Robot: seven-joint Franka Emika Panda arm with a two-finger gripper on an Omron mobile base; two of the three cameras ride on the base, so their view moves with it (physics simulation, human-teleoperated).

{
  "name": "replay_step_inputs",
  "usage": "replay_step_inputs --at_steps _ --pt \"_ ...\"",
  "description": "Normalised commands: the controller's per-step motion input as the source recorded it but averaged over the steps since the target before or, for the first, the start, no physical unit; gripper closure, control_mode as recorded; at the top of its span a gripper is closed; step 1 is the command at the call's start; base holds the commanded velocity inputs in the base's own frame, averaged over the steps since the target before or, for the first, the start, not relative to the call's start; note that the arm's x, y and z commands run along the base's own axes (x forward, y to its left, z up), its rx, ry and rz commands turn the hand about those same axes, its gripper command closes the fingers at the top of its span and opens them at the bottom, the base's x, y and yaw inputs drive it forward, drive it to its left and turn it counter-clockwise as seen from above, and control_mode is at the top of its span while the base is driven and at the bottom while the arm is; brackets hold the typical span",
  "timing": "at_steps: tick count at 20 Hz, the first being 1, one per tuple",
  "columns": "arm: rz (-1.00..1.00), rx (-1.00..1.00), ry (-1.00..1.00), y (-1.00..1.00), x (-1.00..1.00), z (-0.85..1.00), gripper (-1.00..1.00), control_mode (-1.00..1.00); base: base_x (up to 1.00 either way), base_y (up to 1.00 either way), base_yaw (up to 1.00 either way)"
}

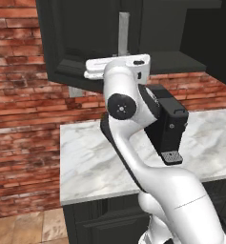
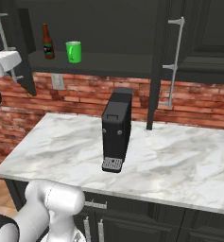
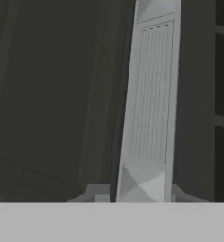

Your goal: Open the cabinet directly in front. Then move the beer and the mug to the dining counter with the jar on it.

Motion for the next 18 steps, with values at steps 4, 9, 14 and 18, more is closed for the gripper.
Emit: replay_step_inputs --at_steps 4,9,14,18 --pt "-0.17 -0.10 -0.25 1.00 -0.60 0.17 1.00 -1.00 0.00 0.00 0.00" --pt "-0.20 -0.05 -0.07 0.96 -0.17 0.02 -1.00 -1.00 0.00 0.00 0.00" --pt "-0.04 0.00 0.01 0.20 -0.02 0.00 -1.00 -1.00 0.00 0.00 0.00" --pt "-0.03 0.00 -0.08 0.18 -0.75 0.00 -1.00 -1.00 0.00 0.00 0.00"
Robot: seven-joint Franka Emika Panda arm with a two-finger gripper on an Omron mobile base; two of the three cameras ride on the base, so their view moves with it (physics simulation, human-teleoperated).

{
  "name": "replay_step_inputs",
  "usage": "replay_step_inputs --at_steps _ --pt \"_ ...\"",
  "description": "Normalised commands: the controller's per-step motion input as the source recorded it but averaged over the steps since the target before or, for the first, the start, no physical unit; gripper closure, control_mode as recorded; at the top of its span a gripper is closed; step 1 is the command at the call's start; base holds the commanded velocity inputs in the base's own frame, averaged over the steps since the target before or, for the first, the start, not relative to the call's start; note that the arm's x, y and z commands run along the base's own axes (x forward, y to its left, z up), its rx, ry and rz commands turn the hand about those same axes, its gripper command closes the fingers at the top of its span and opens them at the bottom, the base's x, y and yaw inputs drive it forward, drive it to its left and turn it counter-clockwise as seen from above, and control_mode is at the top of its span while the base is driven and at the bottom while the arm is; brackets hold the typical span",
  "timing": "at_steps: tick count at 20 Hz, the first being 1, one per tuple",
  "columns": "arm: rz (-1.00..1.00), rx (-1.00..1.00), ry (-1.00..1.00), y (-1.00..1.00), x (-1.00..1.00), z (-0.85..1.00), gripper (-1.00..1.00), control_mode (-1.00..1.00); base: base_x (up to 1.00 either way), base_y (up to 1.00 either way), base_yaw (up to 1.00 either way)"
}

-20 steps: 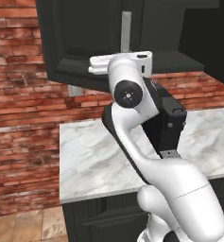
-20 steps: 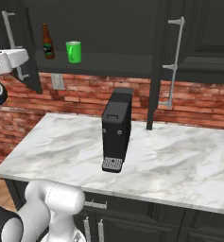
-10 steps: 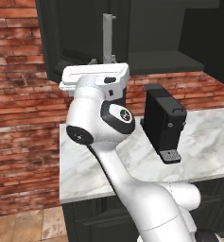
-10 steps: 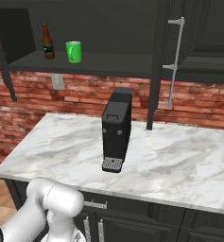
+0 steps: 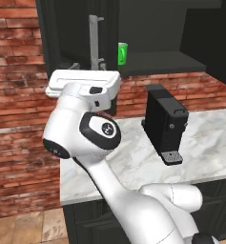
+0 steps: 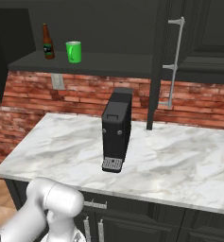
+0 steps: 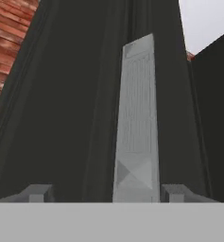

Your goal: Open the cabinet directly in front. Then move the beer and the mug to the dining counter with the jar on it.

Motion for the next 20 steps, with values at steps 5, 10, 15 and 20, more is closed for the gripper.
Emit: replay_step_inputs --at_steps 5,10,15,20 --pt "0.00 0.05 -0.01 0.00 -1.00 0.00 -1.00 -1.00 0.00 0.00 0.00" --pt "-0.01 0.18 0.00 -0.30 -1.00 0.02 -1.00 -1.00 0.00 0.00 0.00" --pt "0.03 0.41 0.02 -1.00 -0.76 0.04 -1.00 -1.00 0.00 0.00 0.00" --pt "0.22 0.34 0.02 -1.00 -0.16 0.00 -1.00 -1.00 0.00 0.00 0.00"
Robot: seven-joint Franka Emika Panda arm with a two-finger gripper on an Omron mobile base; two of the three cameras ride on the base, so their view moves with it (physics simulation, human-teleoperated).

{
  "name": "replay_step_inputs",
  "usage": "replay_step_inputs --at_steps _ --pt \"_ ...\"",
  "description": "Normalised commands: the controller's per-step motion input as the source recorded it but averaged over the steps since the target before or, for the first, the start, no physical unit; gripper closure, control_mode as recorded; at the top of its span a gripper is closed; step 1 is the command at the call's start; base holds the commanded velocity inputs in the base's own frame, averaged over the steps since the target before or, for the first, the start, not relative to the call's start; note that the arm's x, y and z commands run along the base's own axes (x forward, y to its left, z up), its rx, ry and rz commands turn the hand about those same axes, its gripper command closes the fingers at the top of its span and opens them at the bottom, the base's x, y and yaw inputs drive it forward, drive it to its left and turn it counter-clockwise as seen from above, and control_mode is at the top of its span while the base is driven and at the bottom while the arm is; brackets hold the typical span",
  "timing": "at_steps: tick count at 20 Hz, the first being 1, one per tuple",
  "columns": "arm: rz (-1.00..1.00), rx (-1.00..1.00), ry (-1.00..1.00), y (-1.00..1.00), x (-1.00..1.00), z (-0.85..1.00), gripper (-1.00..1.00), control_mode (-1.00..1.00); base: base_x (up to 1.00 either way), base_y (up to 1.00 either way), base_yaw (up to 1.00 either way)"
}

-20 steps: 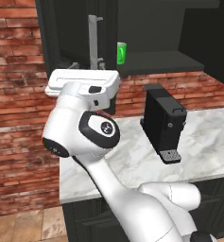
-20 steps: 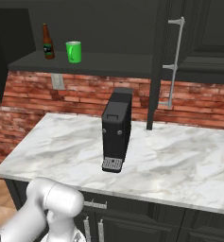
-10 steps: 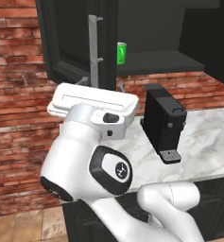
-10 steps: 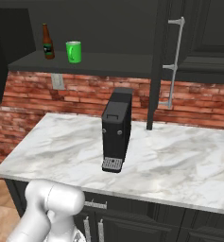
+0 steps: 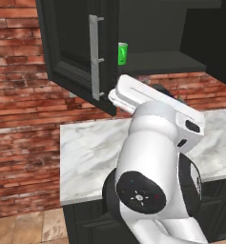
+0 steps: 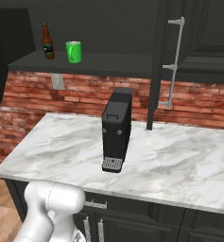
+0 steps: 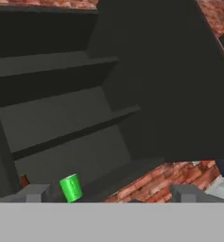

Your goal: Open the cabinet directly in front. Then move the beer and the mug to the dining counter with the jar on it.

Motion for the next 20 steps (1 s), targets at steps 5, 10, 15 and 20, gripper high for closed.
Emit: replay_step_inputs --at_steps 5,10,15,20 --pt "0.33 0.22 0.02 -0.96 0.20 -0.08 -1.00 -1.00 0.00 0.00 0.00" --pt "0.50 0.18 0.12 -0.53 0.46 -0.24 -1.00 -1.00 0.00 0.00 0.00" --pt "0.54 0.07 0.05 -0.09 0.68 -0.17 -1.00 -1.00 0.00 0.00 0.00" --pt "0.46 0.04 0.08 0.29 0.98 -0.21 -1.00 -1.00 0.00 0.00 0.00"
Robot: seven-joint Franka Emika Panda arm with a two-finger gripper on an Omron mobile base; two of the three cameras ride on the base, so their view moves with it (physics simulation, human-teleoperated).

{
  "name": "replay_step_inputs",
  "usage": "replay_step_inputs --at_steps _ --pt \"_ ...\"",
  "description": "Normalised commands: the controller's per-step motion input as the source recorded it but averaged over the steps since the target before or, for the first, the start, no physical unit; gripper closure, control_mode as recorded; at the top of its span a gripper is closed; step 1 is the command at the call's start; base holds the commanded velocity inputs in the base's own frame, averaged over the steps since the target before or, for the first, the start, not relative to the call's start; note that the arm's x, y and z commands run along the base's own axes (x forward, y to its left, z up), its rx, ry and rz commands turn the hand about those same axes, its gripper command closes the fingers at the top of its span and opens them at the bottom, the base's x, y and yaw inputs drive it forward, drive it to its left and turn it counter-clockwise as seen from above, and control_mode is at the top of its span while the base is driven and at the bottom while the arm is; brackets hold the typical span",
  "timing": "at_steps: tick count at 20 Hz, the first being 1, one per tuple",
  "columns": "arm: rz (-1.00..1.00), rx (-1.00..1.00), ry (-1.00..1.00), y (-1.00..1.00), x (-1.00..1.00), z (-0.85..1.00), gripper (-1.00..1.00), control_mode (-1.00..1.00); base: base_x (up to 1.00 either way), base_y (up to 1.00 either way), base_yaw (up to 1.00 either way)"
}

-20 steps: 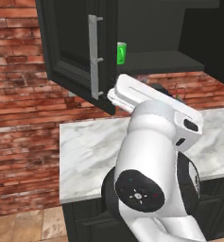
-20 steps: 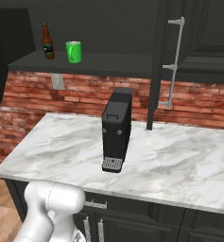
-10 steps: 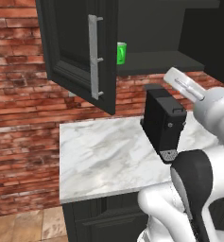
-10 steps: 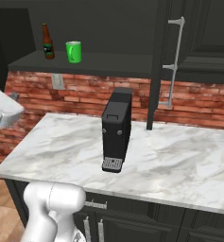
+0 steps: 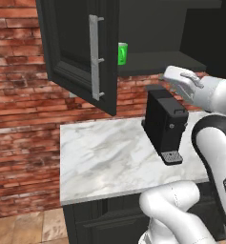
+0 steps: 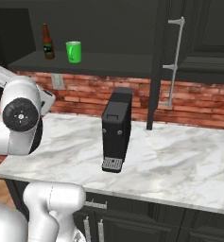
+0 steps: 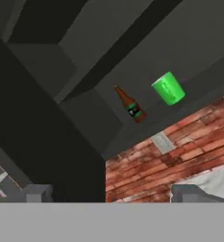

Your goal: Open the cabinet directly in front. Then move the beer and the mug to the dining counter with the jar on it.

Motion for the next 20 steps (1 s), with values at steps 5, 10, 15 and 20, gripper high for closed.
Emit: replay_step_inputs --at_steps 5,10,15,20 --pt "0.45 -0.01 0.03 0.94 0.56 -0.34 -1.00 -1.00 0.00 0.00 0.00" --pt "0.34 -0.07 0.00 1.00 0.01 -0.37 -1.00 -1.00 0.00 0.00 0.00" --pt "0.26 -0.06 -0.01 1.00 0.04 -0.33 -1.00 -1.00 0.00 0.00 0.00" --pt "0.15 -0.13 -0.07 1.00 0.00 -0.08 -1.00 -1.00 0.00 0.00 0.00"
